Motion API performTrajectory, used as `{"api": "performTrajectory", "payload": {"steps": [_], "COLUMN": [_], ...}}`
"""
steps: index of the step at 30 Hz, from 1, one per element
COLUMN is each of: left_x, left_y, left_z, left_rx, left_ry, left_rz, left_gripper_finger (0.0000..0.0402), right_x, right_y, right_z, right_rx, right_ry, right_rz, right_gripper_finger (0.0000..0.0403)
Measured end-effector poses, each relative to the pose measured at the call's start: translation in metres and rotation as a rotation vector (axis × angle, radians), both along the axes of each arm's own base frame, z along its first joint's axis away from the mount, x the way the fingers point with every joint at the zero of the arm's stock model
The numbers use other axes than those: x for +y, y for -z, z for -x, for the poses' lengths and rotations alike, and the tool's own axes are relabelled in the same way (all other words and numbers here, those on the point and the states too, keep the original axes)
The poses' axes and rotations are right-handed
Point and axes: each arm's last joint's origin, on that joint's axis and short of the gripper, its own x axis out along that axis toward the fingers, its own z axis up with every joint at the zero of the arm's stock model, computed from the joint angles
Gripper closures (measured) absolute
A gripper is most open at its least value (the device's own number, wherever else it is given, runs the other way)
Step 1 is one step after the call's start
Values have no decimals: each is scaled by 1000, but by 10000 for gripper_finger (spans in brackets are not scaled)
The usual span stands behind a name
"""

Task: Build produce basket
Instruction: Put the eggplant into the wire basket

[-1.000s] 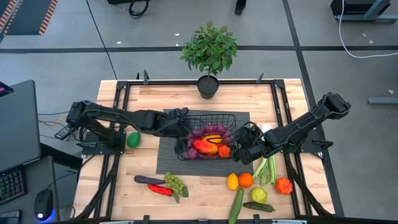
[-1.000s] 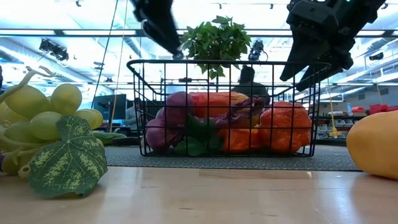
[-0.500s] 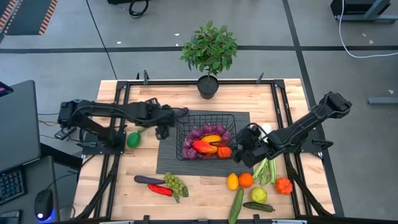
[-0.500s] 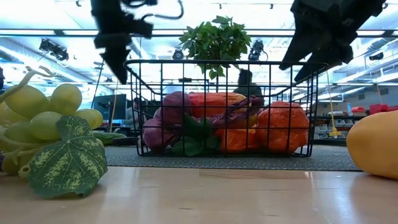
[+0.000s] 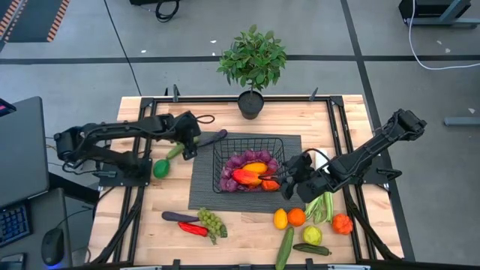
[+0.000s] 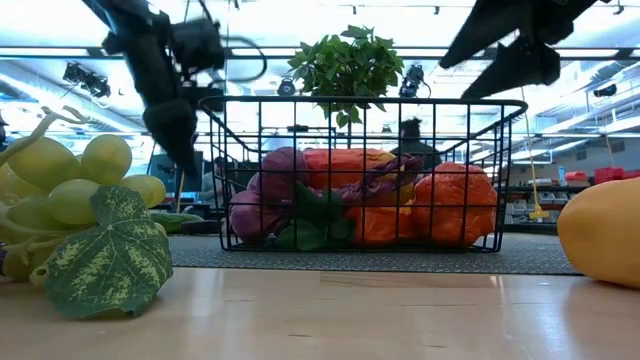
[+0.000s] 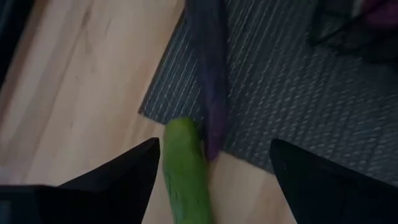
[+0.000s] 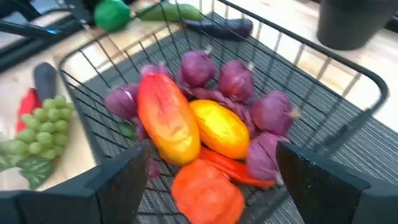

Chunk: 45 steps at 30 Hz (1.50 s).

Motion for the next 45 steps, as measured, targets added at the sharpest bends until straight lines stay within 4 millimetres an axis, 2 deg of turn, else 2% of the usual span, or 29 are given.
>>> {"api": "performTrajectory", "payload": {"steps": [8, 13, 18, 23, 29, 37, 42, 45], "left_x": [16, 23, 28, 31, 32, 29, 30, 31], "left_y": [6, 20, 35, 51, 59, 76, 74, 67], "left_z": [-11, -14, -26, -32, -35, -42, -42, -41], "left_rx": [-148, -106, -112, -78, -68, -36, -52, -78], "left_ry": [23, 9, 16, 12, -29, -50, -84, -100], "left_rz": [29, 72, 84, 103, 131, 157, 167, 177], "left_gripper_finger": [108, 108, 108, 108, 114, 187, 240, 276], "right_x": [-2, -7, -11, -14, -15, -21, -26, -28], "right_y": [-7, -19, -29, -33, -34, -33, -33, -33], "right_z": [0, 6, 11, 14, 14, 12, 11, 10], "right_rx": [-12, -37, -46, -42, -31, -13, 8, 20], "right_ry": [-44, -56, -70, -86, -81, -66, -46, -46], "right_rz": [99, 169, 252, 291, 333, 352, 378, 392], "right_gripper_finger": [55, 55, 55, 55, 55, 55, 55, 55]}}
